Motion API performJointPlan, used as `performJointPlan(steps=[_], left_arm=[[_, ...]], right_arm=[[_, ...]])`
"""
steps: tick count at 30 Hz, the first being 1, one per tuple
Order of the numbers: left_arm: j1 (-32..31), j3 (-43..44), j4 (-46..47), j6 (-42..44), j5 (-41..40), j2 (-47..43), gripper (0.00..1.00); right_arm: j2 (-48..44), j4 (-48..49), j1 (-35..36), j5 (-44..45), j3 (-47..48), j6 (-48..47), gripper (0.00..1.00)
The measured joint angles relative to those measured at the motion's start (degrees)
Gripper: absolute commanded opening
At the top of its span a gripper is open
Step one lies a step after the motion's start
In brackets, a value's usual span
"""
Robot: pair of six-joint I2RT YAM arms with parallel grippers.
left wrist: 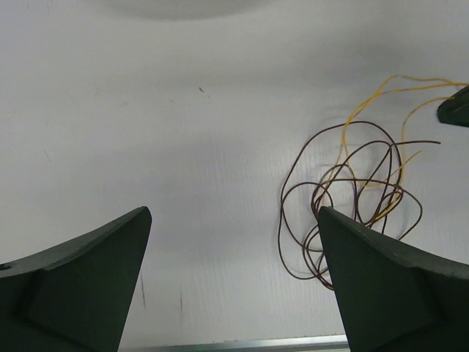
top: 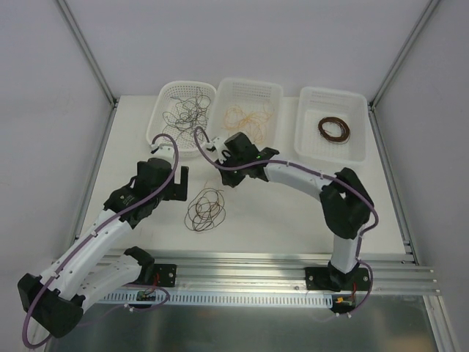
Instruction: Untangle the cables
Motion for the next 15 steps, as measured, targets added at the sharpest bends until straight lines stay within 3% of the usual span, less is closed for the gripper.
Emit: performJointPlan(steps=[10,15], left_arm=[[0.0,0.0,0.04,-0.42,6.6,3.58,0.99],[0.0,-0.07,0.7,-4.66,14.43,3.8,0.99]], right_arm=[[-27.87,-0.31,1.27,3.85,-0.92,0.94,0.01],[-34.62,-1.03,1.97,3.91,-0.92,1.31,0.01]])
